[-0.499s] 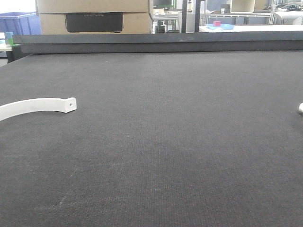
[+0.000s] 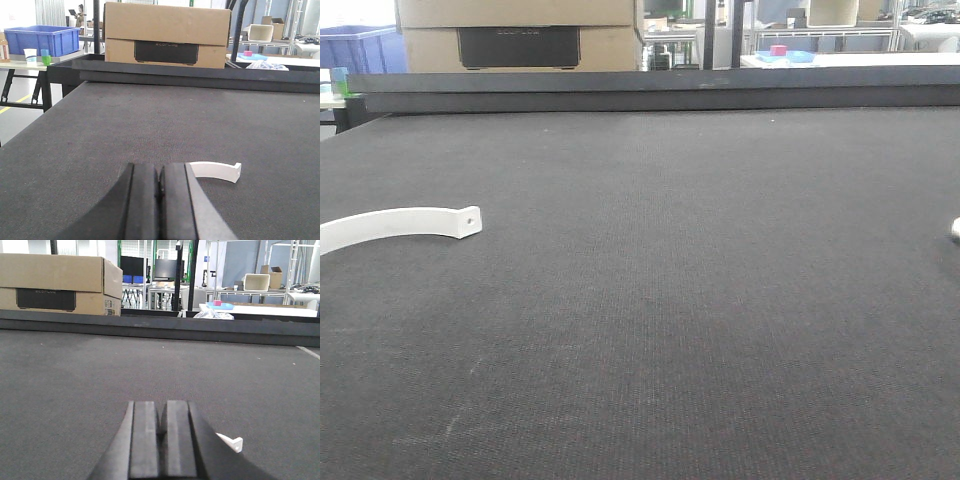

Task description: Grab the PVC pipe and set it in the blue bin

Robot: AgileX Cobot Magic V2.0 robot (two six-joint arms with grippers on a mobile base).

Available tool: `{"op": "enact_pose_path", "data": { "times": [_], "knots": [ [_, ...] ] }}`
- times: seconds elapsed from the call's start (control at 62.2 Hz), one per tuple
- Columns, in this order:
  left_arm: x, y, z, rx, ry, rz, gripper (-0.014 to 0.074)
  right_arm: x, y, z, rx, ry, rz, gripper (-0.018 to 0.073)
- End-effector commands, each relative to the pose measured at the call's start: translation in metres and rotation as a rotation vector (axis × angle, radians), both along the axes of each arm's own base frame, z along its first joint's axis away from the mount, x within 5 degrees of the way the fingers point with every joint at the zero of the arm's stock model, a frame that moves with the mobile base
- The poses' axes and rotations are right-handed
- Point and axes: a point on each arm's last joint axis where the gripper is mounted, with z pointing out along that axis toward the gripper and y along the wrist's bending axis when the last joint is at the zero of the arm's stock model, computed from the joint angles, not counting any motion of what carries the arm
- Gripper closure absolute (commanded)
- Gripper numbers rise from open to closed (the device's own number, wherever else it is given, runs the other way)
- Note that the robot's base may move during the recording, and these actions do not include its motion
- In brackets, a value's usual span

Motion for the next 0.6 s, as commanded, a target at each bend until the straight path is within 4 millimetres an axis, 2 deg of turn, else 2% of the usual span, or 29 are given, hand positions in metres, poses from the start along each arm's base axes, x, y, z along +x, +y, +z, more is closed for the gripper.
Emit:
{"op": "enact_pose_path", "data": {
  "times": [0.0,0.354,0.467,0.579],
  "knots": [
    [0.0,0.0,0.002,-0.007,-0.017,0.002,0.0708,0.0,0.0,0.001,-0.01,-0.02,-0.001,0.0711],
    [0.0,0.0,0.002,-0.007,-0.017,0.002,0.0708,0.0,0.0,0.001,-0.01,-0.02,-0.001,0.0711],
    [-0.001,0.0,0.004,-0.007,-0.04,0.004,0.0708,-0.002,-0.001,0.011,0.001,-0.127,-0.006,0.0711],
    [-0.002,0.001,0.014,-0.008,-0.146,0.011,0.0708,-0.004,-0.001,0.019,0.011,-0.218,-0.011,0.0711]
  ]
}}
